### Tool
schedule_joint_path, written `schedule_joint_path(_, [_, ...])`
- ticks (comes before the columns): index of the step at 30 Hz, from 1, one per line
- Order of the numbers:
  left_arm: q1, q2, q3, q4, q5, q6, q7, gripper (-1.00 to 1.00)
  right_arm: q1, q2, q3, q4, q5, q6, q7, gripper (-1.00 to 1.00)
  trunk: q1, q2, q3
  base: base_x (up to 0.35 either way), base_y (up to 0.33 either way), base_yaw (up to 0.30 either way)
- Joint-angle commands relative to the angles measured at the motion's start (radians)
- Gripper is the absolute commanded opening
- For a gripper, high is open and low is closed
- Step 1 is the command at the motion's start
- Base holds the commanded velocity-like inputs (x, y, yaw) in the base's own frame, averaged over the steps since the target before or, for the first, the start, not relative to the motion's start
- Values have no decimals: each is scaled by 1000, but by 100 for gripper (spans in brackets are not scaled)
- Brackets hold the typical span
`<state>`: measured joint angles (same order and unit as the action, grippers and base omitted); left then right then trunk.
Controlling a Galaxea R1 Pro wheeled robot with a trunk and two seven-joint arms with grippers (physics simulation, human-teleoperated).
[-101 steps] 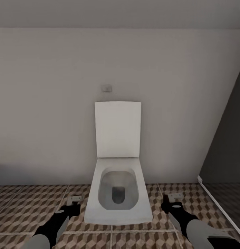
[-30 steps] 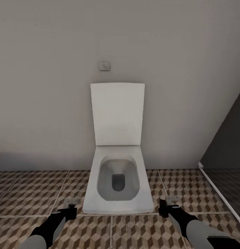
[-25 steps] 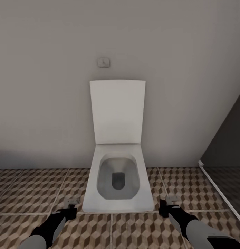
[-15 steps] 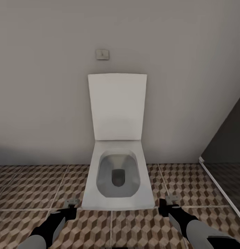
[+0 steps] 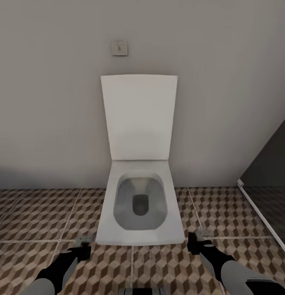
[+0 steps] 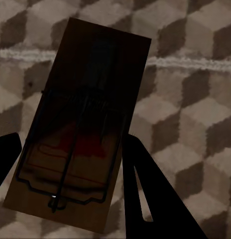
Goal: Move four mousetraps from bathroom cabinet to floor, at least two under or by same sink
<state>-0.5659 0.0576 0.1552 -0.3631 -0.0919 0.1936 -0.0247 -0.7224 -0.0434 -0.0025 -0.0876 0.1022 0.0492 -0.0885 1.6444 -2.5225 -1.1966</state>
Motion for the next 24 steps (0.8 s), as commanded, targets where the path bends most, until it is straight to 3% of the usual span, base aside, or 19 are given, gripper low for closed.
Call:
schedule_joint_path(1, [0,-1,7,-2,-10,5,-4,-100,0,0,0,-1,10,2,-3,-100,0,-1,-5,0,0,0])
schedule_joint_path(24, [0,-1,7,-2,-9,2,-6,-100,0,-1,0,-1,10,-45,-4,-100,11,-6,-94,0,0,0])
